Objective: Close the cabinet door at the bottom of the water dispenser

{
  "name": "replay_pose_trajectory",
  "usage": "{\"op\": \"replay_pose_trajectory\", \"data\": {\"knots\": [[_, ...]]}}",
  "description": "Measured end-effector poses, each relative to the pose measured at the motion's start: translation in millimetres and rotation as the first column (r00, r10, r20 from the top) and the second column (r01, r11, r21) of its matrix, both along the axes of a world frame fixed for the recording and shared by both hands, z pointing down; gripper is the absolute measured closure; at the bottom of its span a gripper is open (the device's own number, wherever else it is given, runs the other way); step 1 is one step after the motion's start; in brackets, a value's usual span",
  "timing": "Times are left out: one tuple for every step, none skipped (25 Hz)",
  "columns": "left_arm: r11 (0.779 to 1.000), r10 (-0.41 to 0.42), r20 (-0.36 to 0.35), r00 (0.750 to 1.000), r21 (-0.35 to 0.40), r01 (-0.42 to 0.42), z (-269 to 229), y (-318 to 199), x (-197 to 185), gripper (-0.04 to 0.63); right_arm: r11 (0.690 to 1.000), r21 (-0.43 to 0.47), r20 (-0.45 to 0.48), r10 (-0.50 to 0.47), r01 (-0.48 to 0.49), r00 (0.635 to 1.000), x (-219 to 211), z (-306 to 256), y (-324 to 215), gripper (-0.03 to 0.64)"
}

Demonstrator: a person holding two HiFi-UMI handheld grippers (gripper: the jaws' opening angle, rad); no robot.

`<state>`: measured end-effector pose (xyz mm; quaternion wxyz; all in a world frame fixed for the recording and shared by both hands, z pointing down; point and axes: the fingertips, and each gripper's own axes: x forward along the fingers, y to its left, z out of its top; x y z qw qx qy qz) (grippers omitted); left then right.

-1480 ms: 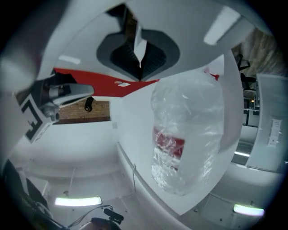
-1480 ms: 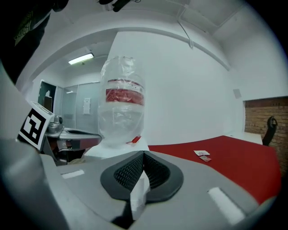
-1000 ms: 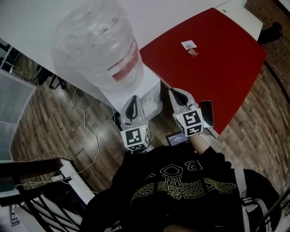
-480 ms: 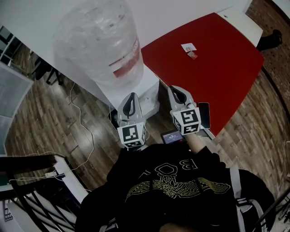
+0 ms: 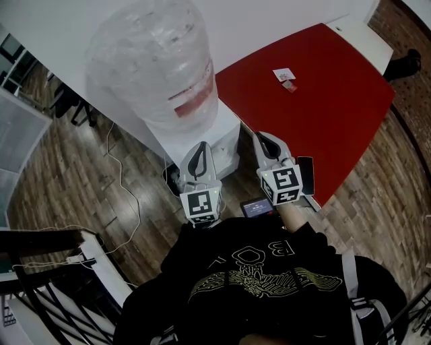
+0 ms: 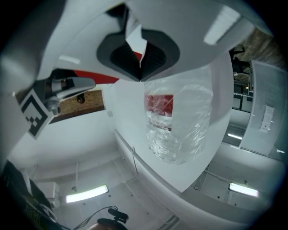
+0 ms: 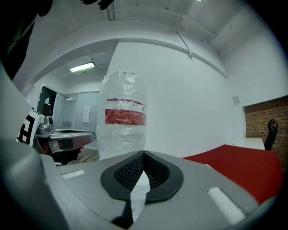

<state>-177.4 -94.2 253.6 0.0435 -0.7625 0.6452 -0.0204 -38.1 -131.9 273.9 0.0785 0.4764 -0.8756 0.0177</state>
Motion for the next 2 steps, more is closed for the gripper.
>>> {"op": "replay_pose_trajectory", "data": {"knots": [[1.0, -0.002, 0.0, 1.0, -0.003, 0.002, 1.2, 0.7, -0.4, 0.588, 1.0, 0.001, 0.001, -0.004, 0.004, 1.0, -0.6, -0.1, 0.5, 0.618], [1.0, -0.004, 0.0, 1.0, -0.007, 0.004, 2.3, 1.5, -0.9, 0.588, 1.0, 0.001, 0.003, -0.007, 0.007, 1.0, -1.2, -0.2, 1.0, 0.618]]}}
